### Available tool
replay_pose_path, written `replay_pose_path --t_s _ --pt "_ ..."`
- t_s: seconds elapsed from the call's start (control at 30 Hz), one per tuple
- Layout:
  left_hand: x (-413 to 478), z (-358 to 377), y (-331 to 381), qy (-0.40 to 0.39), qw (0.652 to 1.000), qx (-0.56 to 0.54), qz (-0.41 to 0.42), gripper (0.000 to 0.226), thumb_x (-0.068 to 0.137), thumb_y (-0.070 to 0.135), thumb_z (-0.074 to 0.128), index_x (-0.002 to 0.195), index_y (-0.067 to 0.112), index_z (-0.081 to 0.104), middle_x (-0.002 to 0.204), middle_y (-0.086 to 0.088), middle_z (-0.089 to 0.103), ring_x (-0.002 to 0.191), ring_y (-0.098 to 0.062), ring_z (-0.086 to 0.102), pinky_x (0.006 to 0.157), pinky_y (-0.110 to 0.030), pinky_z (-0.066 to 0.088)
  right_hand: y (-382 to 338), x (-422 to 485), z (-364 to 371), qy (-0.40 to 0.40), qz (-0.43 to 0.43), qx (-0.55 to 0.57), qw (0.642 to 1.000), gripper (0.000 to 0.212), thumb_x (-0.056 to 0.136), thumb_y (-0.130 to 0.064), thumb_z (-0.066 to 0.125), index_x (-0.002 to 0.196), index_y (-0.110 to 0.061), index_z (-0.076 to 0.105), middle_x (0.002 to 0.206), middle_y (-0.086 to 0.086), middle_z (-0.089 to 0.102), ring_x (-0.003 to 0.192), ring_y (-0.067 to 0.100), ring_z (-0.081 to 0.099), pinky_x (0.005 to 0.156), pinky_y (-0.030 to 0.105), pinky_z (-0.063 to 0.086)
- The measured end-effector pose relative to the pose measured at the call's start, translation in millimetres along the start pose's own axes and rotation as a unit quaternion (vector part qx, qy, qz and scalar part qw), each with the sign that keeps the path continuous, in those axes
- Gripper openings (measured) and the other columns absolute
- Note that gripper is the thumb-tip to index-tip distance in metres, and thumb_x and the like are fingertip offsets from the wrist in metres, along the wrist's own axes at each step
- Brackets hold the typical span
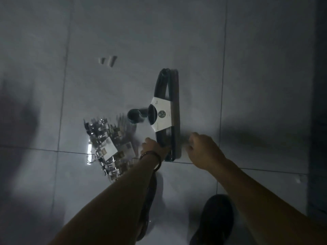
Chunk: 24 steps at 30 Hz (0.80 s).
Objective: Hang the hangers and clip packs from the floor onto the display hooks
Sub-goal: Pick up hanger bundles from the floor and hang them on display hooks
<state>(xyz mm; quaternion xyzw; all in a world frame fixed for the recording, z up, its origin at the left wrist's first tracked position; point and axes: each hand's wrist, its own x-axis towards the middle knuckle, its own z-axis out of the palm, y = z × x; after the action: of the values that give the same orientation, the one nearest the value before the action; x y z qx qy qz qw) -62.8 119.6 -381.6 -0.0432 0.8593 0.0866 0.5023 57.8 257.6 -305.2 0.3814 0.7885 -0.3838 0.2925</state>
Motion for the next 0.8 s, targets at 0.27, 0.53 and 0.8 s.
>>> replay_pose_path --t_s 0.27,0.53,0.8 --pt "60.7 81.7 -2.0 0.127 0.992 0.019 0.013 0.098 0.065 0.053 0.09 0.132 0.01 0.032 0.13 -0.012 0.04 0.12 -0.038 0.051 0.096 -0.05 0.051 44.2 18.3 47.0 0.02 0.012 0.07 0.997 0.015 0.105 -0.025 0.058 0.112 -0.013 0.063 0.097 0.005 0.063 0.081 0.016 0.058 0.06 0.021 0.04" --pt "-17.5 28.5 -41.1 0.09 0.986 -0.09 0.112 0.063 0.076 0.031 0.087 0.114 0.02 0.037 0.091 0.003 0.063 0.074 -0.012 0.063 0.056 -0.023 0.049 37.7 -27.3 10.3 0.02 0.022 0.098 0.995 0.019 0.103 -0.022 0.061 0.118 -0.011 0.063 0.107 0.007 0.067 0.094 0.021 0.064 0.069 0.018 0.043" --pt "-205.7 -109.9 -6.5 -0.003 0.954 0.011 0.298 0.065 0.067 0.056 0.075 0.12 0.034 0.043 0.098 0.008 0.067 0.083 -0.012 0.069 0.068 -0.038 0.064 -26.2 -145.6 -152.3 0.133 -0.031 0.096 0.986 0.045 0.102 -0.029 0.064 0.142 -0.019 0.046 0.141 0.008 0.055 0.127 0.022 0.055 0.099 0.037 0.055"
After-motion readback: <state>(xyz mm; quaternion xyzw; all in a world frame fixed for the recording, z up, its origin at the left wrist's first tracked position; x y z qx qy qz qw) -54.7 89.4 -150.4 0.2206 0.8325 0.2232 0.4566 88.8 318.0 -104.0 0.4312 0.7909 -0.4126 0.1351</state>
